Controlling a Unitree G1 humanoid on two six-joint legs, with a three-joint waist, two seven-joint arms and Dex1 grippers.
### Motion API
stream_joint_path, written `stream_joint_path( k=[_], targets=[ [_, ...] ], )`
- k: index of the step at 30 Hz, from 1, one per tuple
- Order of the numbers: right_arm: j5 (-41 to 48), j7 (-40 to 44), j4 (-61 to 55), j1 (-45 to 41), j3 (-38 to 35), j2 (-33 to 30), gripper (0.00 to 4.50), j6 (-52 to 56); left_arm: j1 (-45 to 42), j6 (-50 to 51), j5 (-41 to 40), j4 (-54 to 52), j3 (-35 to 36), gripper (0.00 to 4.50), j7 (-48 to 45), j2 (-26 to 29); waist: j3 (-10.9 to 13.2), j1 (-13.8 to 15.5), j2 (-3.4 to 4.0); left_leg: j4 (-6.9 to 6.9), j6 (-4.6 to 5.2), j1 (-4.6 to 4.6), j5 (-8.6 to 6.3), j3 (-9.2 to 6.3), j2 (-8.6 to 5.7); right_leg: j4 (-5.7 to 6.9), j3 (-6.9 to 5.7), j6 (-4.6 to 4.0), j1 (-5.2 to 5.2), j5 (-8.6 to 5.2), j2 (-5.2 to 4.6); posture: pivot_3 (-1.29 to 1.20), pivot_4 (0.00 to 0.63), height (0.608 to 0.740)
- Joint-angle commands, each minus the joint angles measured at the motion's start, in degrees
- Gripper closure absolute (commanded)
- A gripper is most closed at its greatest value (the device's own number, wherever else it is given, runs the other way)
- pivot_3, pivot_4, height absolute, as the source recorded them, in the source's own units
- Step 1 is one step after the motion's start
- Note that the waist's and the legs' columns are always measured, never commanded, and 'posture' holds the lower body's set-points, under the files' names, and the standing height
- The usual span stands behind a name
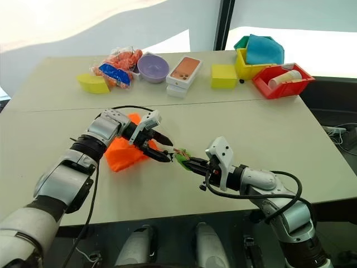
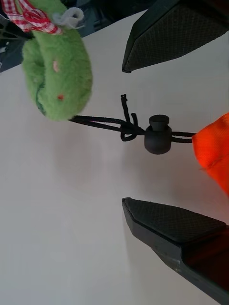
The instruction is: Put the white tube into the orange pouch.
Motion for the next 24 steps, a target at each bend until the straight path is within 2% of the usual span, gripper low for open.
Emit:
stream_joint_path(
  k=[1,9,12,16,17,19,20,24],
  targets=[
    [0.62,0.23,-2.06,-0.58,-0.86,-0.36,4.50,-1.16,-1.80,-1.34,1.26,1.16,0.87,0.02,-0.46,-0.06,0.00,0.03,0.00,0.00,0.00,0.00,0.00,0.00,0.00,0.00,0.00,0.00,0.00,0.00,0.00,0.00,0.150,0.740],
    [0.50,0.56,-1.54,-1.36,-0.64,-0.42,4.50,-1.43,-1.10,-1.38,2.78,2.21,1.16,0.02,-1.40,0.14,0.00,0.03,0.00,0.00,0.00,0.00,0.00,0.00,0.00,0.00,0.00,0.00,0.00,0.00,0.00,0.00,0.150,0.740],
    [0.45,0.58,-1.56,-1.35,-0.59,-0.42,4.50,-1.44,-1.23,-0.94,2.54,2.60,1.67,0.75,-1.50,-0.03,0.00,0.02,0.00,0.00,0.00,0.00,0.00,0.00,0.00,0.01,0.00,0.00,0.00,0.01,0.00,0.00,0.150,0.740],
    [0.40,0.49,-1.65,-1.26,-0.62,-0.40,4.50,-1.43,-1.45,-0.74,2.38,2.91,2.02,2.79,-1.70,-0.14,0.00,0.04,0.00,0.01,0.00,0.00,0.00,0.00,0.00,0.01,0.00,-0.01,0.00,0.01,0.00,0.00,0.150,0.740],
    [0.39,0.47,-1.67,-1.24,-0.63,-0.39,4.50,-1.43,-1.48,-0.75,2.39,2.99,2.07,3.13,-1.73,-0.14,0.00,0.04,0.00,0.01,0.00,0.00,0.00,0.00,0.00,0.01,0.00,-0.01,0.00,0.01,0.00,0.00,0.150,0.740],
    [0.30,0.38,-1.67,-1.23,-0.62,-0.38,4.50,-1.44,-1.48,-0.96,2.32,3.08,2.31,4.09,-1.64,-0.15,0.00,0.05,0.00,0.01,0.00,0.00,0.00,0.00,0.00,0.01,0.00,-0.01,0.00,0.01,0.00,0.00,0.150,0.740],
    [0.28,0.35,-1.73,-1.15,-0.66,-0.41,4.50,-1.45,-1.34,-1.40,2.26,2.89,2.50,4.31,-1.38,-0.13,0.00,0.05,0.00,0.01,0.00,0.00,0.00,0.00,0.00,0.02,0.00,0.00,0.00,0.01,0.00,0.00,0.150,0.740],
    [-0.70,-0.49,-1.32,-1.17,-0.78,-0.26,4.50,-1.88,-0.15,-3.67,2.09,1.56,3.34,4.30,-0.52,0.50,0.00,0.04,0.00,0.01,0.00,0.00,0.00,0.00,0.00,0.02,0.00,-0.01,0.00,0.01,0.00,0.00,0.150,0.740]
  ],
)
